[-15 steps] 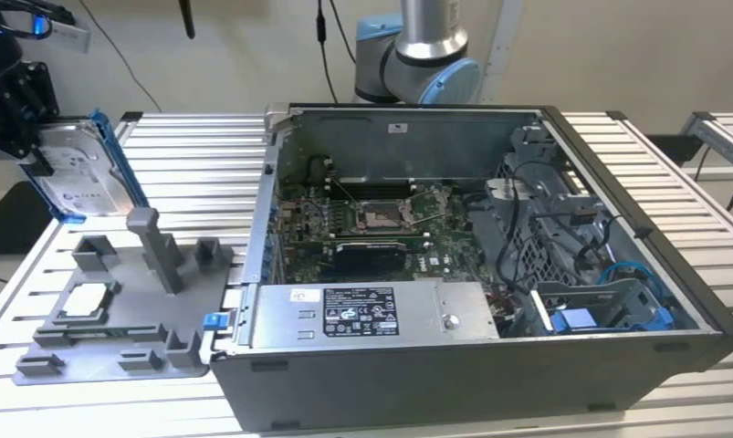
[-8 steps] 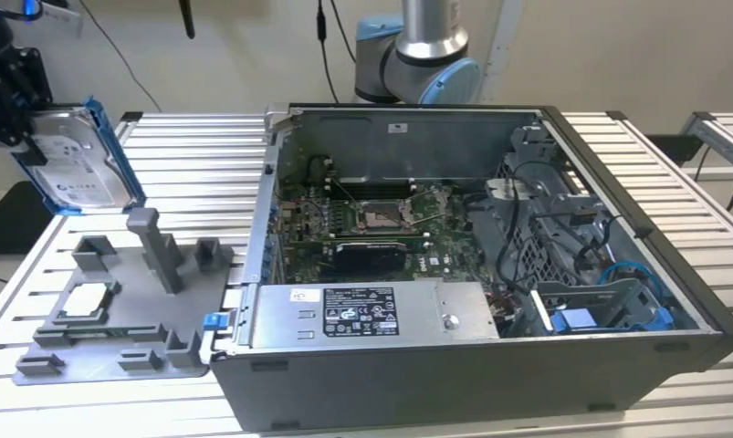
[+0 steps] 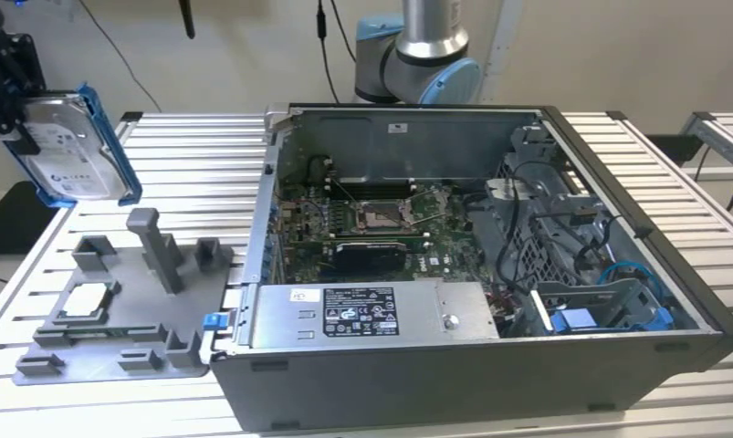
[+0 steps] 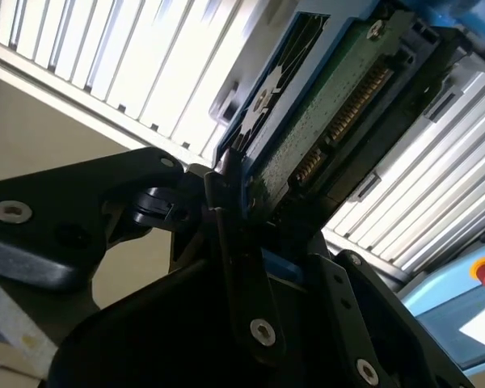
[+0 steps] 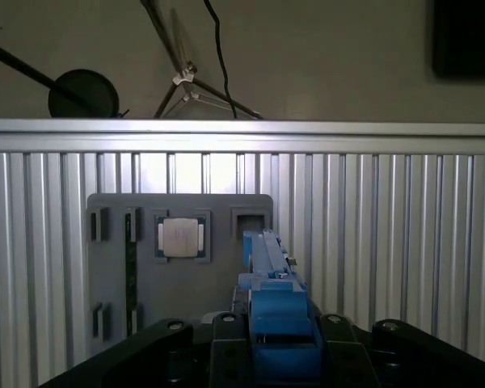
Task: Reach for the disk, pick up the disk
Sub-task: 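Pick up the disk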
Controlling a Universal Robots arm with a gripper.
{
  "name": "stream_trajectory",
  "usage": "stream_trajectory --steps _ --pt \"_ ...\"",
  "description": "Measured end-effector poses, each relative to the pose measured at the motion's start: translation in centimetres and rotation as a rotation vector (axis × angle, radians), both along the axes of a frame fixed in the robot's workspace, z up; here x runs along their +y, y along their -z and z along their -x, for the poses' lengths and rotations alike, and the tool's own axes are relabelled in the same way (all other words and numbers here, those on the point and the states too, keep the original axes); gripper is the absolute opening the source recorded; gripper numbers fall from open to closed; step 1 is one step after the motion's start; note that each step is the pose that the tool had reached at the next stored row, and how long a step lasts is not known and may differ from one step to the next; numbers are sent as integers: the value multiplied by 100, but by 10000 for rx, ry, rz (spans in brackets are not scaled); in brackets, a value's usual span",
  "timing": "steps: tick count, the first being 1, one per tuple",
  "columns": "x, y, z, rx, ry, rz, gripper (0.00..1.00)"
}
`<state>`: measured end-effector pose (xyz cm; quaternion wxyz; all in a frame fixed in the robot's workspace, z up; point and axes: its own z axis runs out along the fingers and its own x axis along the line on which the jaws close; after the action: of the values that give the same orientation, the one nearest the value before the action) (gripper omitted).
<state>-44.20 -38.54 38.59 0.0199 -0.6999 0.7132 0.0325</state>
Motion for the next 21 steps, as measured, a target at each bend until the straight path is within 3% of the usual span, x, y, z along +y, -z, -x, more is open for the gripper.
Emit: stream_trajectory --steps 21 --pt "0 -369 0 0 0 0 0"
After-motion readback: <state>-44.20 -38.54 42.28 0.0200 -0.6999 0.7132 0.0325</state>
